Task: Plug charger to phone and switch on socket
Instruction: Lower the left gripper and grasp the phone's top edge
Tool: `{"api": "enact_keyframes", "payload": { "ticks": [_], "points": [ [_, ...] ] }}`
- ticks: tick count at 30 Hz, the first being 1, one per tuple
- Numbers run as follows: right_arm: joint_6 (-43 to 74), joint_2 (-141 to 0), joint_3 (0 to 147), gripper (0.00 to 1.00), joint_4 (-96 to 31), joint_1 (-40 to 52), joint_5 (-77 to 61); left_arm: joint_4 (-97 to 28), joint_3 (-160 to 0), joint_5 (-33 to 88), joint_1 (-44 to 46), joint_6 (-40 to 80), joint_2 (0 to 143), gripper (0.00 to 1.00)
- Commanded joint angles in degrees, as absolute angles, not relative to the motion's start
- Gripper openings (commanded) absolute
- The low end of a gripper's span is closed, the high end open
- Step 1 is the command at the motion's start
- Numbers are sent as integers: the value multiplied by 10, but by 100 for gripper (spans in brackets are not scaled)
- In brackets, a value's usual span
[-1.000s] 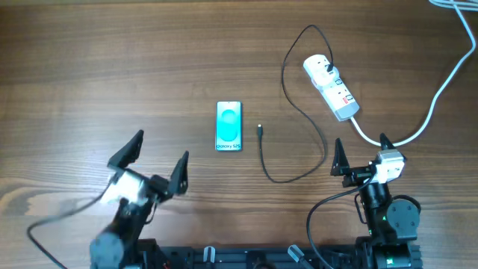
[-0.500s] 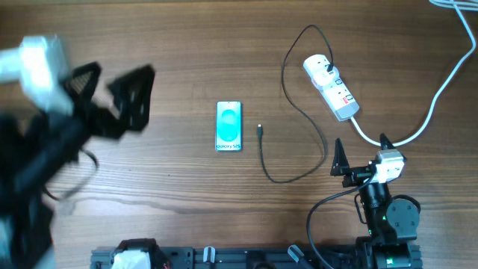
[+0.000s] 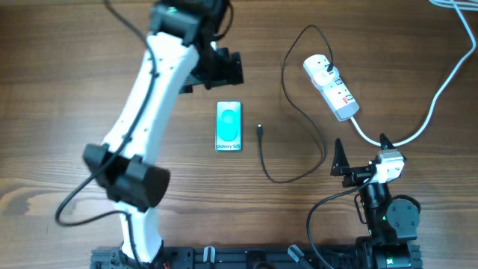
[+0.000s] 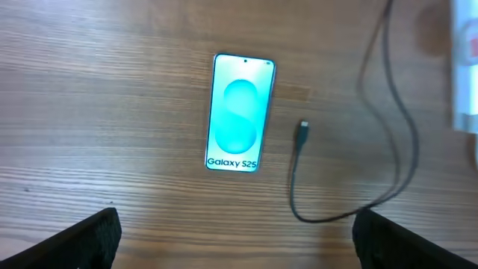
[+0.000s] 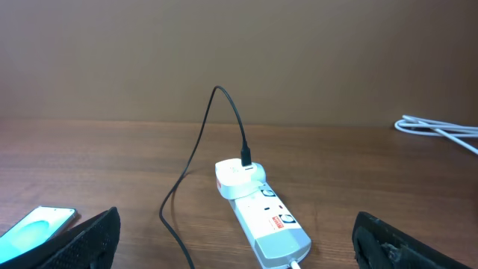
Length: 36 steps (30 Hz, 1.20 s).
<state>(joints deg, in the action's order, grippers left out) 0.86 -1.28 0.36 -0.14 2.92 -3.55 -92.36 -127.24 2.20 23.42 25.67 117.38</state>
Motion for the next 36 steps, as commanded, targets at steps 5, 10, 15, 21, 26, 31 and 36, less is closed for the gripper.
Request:
{"api": "enact_keyframes", "payload": {
  "ticks": [5, 10, 15, 21, 26, 31, 36],
  "points": [
    [15, -9, 3, 100, 1, 30, -30, -926, -1227, 18, 247, 256, 1244, 100],
    [15, -9, 3, 100, 1, 30, -30, -823, -1113, 41, 256, 229, 1245, 100],
    [15, -9, 3, 100, 1, 30, -30, -731, -997, 43, 257, 229, 1245, 100],
    [15, -9, 3, 100, 1, 30, -30, -670, -948, 60, 272, 229, 1245, 100],
    [15, -9, 3, 100, 1, 30, -30, -646, -948, -11, 291, 292, 1245, 100],
    [15, -9, 3, 100, 1, 30, -30, -633, -948, -12, 286, 288, 1246, 100],
    [15, -9, 3, 100, 1, 30, -30, -623, -947, -11, 286, 288, 1260, 100]
  ]
}}
